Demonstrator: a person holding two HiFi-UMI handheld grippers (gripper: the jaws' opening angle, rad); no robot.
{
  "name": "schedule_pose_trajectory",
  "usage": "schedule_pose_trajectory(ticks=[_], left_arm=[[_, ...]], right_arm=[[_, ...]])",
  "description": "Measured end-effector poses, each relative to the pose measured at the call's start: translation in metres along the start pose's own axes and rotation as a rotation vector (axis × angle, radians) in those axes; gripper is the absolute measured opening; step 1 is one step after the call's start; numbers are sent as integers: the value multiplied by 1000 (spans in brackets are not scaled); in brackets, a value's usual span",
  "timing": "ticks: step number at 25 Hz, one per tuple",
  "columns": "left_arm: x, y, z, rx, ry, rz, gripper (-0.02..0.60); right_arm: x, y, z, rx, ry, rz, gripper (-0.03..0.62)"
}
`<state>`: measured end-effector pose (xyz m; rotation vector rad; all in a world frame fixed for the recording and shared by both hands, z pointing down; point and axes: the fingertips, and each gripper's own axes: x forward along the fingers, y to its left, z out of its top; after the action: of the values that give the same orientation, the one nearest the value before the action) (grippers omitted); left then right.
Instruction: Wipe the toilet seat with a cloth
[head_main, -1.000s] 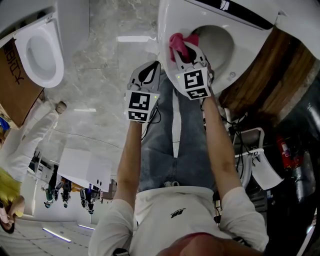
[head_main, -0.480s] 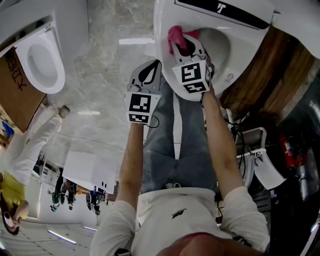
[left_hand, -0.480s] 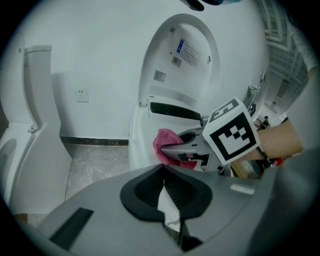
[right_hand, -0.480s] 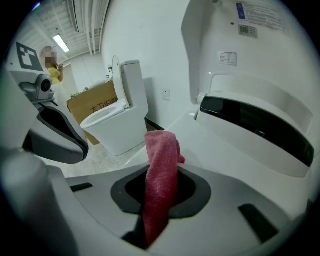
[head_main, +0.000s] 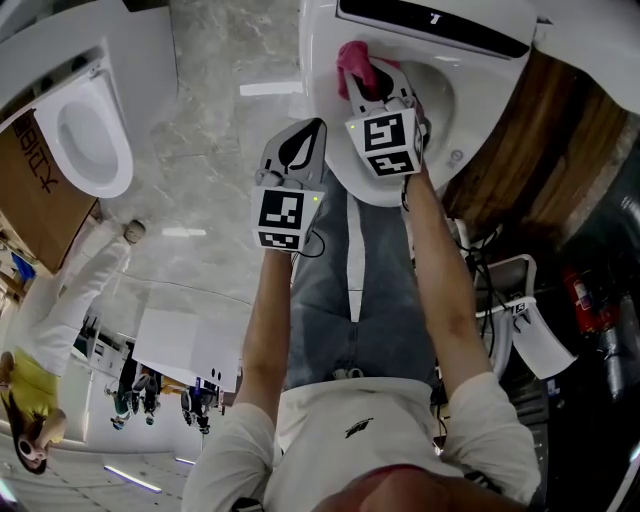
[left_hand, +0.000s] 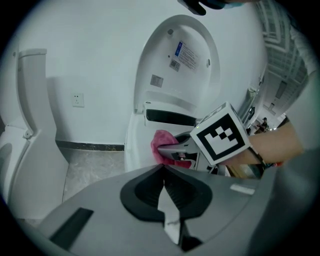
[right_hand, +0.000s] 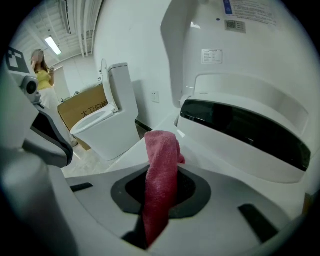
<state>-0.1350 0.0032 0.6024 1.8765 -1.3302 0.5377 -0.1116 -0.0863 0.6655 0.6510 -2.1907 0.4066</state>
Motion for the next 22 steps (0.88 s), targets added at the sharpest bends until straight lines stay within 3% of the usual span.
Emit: schedule_pose_trajectory(ticks=[22], left_arm=[[35,-46,40,69,-15,-67,11]], right_arm=[[-32,-92,-27,134,-22,-156,48]])
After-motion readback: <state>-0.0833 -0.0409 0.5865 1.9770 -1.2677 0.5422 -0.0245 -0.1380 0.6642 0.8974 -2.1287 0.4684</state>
